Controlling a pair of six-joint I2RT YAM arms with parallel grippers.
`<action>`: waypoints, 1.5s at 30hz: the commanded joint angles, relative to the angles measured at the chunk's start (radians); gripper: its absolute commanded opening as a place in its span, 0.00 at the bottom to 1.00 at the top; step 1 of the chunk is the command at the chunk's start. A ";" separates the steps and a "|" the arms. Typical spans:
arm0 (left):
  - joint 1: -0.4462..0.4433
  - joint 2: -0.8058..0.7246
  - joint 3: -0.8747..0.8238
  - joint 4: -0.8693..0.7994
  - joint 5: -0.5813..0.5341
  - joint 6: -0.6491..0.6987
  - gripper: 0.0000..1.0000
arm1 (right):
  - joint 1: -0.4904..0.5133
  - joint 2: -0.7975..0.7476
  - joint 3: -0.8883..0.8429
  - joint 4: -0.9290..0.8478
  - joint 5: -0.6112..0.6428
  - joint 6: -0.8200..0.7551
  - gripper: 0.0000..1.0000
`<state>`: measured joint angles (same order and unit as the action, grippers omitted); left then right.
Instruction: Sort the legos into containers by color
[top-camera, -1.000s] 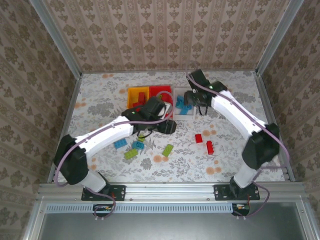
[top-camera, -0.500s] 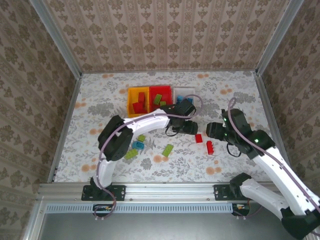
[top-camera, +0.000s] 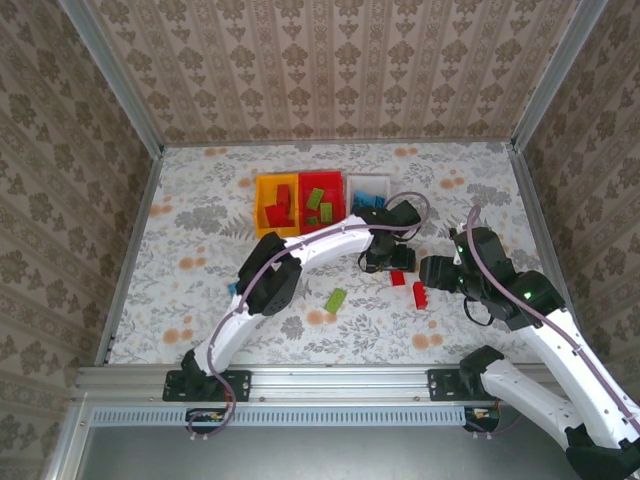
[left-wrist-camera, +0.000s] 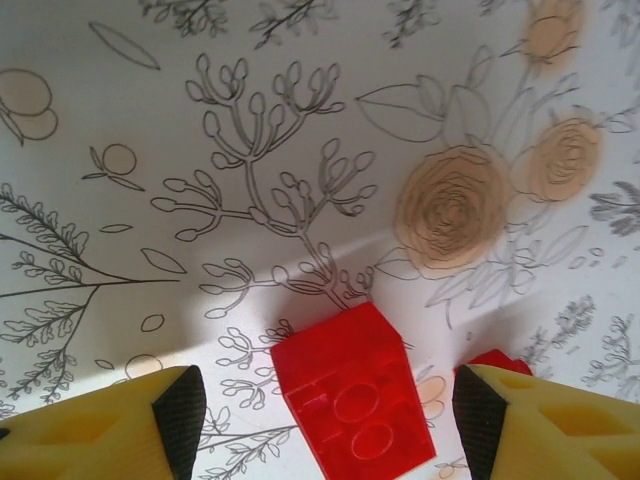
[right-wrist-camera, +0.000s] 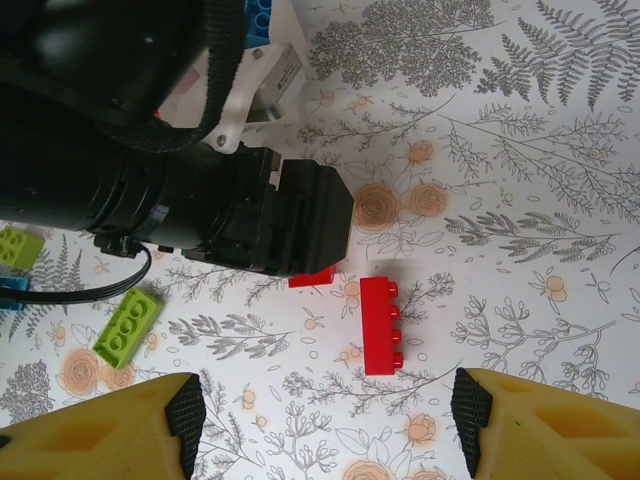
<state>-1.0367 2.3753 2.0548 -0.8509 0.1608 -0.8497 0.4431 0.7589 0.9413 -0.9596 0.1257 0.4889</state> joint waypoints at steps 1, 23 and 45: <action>-0.011 0.058 0.086 -0.123 0.015 -0.035 0.70 | -0.004 -0.015 0.012 -0.038 -0.010 -0.029 0.70; 0.018 -0.128 -0.040 -0.159 -0.144 0.022 0.33 | -0.006 0.002 -0.031 0.046 -0.102 -0.033 0.70; 0.563 -0.434 -0.224 -0.174 -0.382 0.352 0.31 | 0.341 0.567 0.091 0.731 -0.248 -0.171 0.74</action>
<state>-0.4980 1.8896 1.7714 -1.0153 -0.1734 -0.5896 0.7799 1.2766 0.9676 -0.3077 -0.1249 0.3424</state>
